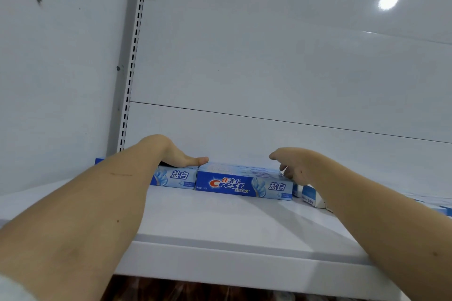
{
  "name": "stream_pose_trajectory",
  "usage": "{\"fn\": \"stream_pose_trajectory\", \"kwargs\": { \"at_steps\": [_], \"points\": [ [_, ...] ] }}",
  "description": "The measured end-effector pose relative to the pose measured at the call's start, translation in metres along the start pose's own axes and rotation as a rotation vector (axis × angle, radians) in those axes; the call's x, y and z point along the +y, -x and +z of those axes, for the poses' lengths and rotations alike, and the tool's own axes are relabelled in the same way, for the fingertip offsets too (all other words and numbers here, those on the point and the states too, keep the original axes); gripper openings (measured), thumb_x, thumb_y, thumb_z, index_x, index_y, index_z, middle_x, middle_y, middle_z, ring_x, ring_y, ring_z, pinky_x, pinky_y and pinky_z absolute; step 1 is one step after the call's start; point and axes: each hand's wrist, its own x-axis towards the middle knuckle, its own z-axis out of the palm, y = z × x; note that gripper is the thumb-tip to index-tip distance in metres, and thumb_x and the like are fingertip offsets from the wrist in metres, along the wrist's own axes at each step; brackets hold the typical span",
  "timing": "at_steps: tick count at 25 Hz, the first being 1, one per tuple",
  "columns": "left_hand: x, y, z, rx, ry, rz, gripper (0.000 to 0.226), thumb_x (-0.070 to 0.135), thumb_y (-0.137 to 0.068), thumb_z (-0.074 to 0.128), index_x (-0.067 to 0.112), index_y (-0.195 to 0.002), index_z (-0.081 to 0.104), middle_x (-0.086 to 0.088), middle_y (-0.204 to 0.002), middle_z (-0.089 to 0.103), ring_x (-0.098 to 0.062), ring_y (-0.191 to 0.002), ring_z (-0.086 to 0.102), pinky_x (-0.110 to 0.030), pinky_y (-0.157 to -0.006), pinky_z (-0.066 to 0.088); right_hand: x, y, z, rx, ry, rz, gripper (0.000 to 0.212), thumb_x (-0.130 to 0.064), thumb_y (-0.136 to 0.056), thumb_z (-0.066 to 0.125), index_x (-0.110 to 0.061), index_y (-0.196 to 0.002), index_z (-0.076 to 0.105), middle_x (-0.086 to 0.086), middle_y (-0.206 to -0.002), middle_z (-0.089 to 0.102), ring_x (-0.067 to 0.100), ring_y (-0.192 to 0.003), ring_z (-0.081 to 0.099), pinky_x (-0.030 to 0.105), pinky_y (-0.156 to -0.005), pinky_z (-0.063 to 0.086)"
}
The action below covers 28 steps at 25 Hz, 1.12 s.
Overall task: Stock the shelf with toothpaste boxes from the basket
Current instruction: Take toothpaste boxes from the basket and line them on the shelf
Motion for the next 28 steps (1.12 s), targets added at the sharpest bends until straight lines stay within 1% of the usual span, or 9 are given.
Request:
{"fn": "stream_pose_trajectory", "kwargs": {
  "at_steps": [5,7,8,10,14,17,20,24,28],
  "points": [
    [0.004,-0.005,-0.002,-0.037,-0.004,0.036,0.109,0.099,-0.061,0.024,0.032,-0.146,0.037,-0.011,-0.141,0.047,-0.028,-0.103,0.053,-0.036,-0.091,0.039,-0.003,-0.011,0.007,-0.048,0.057,0.028,0.045,-0.034,-0.099,0.049,0.003,-0.124,0.043,0.010,-0.096,0.044,0.023,-0.092,0.042,0.030,-0.076,0.038],
    [0.006,-0.010,-0.004,-0.045,-0.035,0.026,0.112,0.100,-0.060,0.023,0.034,-0.150,0.031,-0.009,-0.149,0.041,-0.030,-0.117,0.051,-0.038,-0.095,0.037,-0.009,-0.015,-0.001,-0.086,0.057,0.069,0.059,-0.034,-0.096,0.053,0.005,-0.138,0.038,0.012,-0.117,0.051,0.023,-0.102,0.052,0.028,-0.086,0.045],
    [0.007,-0.013,-0.006,-0.033,-0.049,0.016,0.114,0.100,-0.060,0.022,0.034,-0.153,0.026,-0.008,-0.155,0.034,-0.030,-0.129,0.045,-0.040,-0.100,0.036,-0.014,-0.017,-0.004,-0.106,0.078,0.083,0.065,-0.033,-0.096,0.053,0.005,-0.144,0.031,0.017,-0.135,0.048,0.028,-0.118,0.053,0.033,-0.098,0.045],
    [0.011,-0.018,-0.006,0.002,-0.046,0.011,0.111,0.096,-0.068,0.018,0.028,-0.156,0.021,-0.008,-0.161,0.024,-0.031,-0.143,0.031,-0.042,-0.109,0.028,-0.025,-0.020,-0.007,-0.138,0.151,0.095,0.071,-0.032,-0.099,0.049,0.008,-0.150,0.020,0.027,-0.153,0.031,0.038,-0.138,0.039,0.046,-0.112,0.038],
    [0.014,-0.030,-0.004,0.052,0.006,0.078,0.086,0.076,-0.090,0.009,0.021,-0.153,0.030,-0.009,-0.158,0.032,-0.029,-0.143,0.031,-0.042,-0.115,0.024,-0.041,-0.024,-0.001,-0.118,0.208,0.014,0.063,-0.025,-0.102,0.045,0.010,-0.149,0.021,0.031,-0.150,0.033,0.041,-0.136,0.040,0.049,-0.113,0.035],
    [0.012,-0.028,-0.004,0.080,0.035,0.087,0.073,0.063,-0.099,0.011,0.018,-0.153,0.030,-0.008,-0.157,0.032,-0.028,-0.143,0.032,-0.040,-0.112,0.025,-0.042,-0.023,-0.002,-0.033,0.256,-0.128,0.047,-0.009,-0.101,0.044,0.009,-0.143,0.035,0.026,-0.150,0.036,0.037,-0.140,0.035,0.042,-0.115,0.029],
    [0.012,-0.029,-0.003,0.075,0.054,0.086,0.071,0.062,-0.100,0.014,0.017,-0.149,0.037,-0.009,-0.151,0.042,-0.027,-0.137,0.041,-0.038,-0.110,0.030,-0.028,-0.032,-0.004,-0.011,0.318,-0.078,0.043,-0.010,-0.101,0.046,0.010,-0.139,0.041,0.024,-0.143,0.045,0.036,-0.136,0.042,0.042,-0.113,0.035],
    [0.012,-0.032,-0.002,0.061,0.076,0.094,0.072,0.064,-0.099,0.014,0.018,-0.147,0.039,-0.010,-0.148,0.046,-0.027,-0.134,0.046,-0.036,-0.107,0.031,-0.020,-0.037,-0.002,-0.057,0.187,0.046,0.043,-0.026,-0.098,0.052,0.008,-0.125,0.052,0.022,-0.132,0.055,0.032,-0.121,0.055,0.044,-0.104,0.047],
    [0.008,-0.038,0.003,0.072,0.145,0.124,0.077,0.070,-0.094,0.012,0.021,-0.142,0.047,-0.009,-0.136,0.058,-0.024,-0.124,0.055,-0.040,-0.111,0.033,-0.022,-0.032,0.006,-0.052,0.163,-0.033,0.047,-0.022,-0.100,0.049,0.006,-0.138,0.043,0.021,-0.131,0.053,0.035,-0.123,0.051,0.038,-0.106,0.042]
  ]
}}
